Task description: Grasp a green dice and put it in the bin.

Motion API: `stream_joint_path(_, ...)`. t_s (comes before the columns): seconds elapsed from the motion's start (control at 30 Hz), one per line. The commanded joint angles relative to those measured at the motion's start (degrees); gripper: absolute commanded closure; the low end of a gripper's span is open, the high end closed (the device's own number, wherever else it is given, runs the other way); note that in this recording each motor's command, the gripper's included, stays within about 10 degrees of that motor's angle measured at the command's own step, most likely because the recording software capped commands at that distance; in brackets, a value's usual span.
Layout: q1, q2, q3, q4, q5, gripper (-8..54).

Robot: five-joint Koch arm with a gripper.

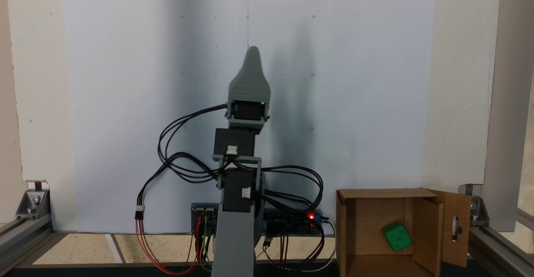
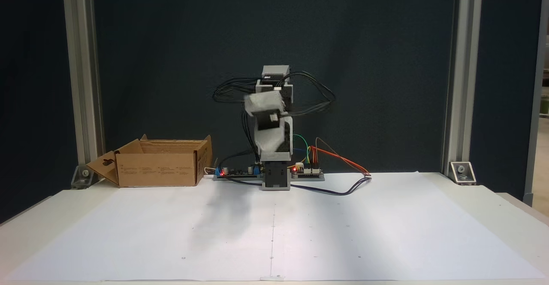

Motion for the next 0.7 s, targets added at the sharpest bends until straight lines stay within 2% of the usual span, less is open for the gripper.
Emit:
stream_joint_path(0.0,1.1,6.3,-1.4,-9.6,1.9,1.3)
stream_joint_path(0.67,0.9,6.2,26.7,-55.1,1.6,1.1)
